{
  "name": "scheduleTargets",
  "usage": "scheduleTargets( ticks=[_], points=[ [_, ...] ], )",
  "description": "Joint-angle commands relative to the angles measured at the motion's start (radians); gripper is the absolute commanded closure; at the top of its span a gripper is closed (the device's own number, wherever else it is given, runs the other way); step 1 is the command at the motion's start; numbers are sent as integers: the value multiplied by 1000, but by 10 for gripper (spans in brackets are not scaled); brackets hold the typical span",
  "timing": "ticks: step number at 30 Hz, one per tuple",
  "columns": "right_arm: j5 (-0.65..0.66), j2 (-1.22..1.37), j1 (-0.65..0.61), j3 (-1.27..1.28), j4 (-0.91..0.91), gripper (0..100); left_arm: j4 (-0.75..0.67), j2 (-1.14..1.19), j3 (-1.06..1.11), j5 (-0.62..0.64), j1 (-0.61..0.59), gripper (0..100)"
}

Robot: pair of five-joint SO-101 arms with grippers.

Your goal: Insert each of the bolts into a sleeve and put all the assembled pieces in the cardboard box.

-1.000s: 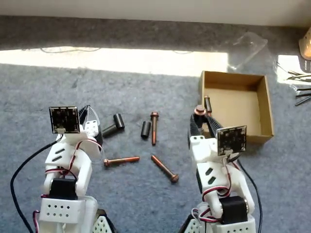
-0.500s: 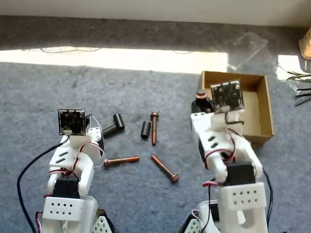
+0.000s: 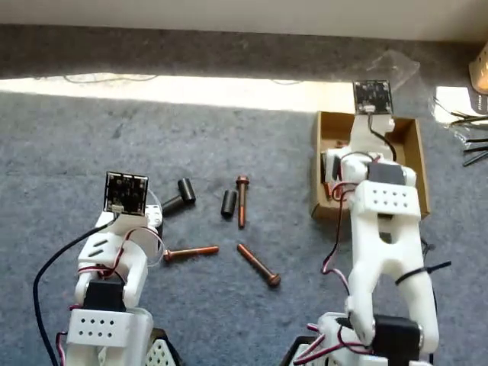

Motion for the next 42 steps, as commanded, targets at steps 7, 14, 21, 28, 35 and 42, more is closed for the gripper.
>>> scheduleTargets(
  ticks=[7,14,21,28,35,42],
  points=[
    [12,344,30,-309,1,994,0,-13,-5,-5,-4,994],
    [12,542,28,-420,1,991,0,-13,-5,-5,-4,994],
    [12,607,28,-472,4,983,0,-13,-5,-5,-4,994],
    [14,607,22,-467,4,878,0,-13,-4,-5,-4,994],
    [14,579,21,-495,54,878,0,-13,-4,-5,-4,994],
    [14,383,-2,-604,262,878,2,-13,-16,-2,-47,994]
  ],
)
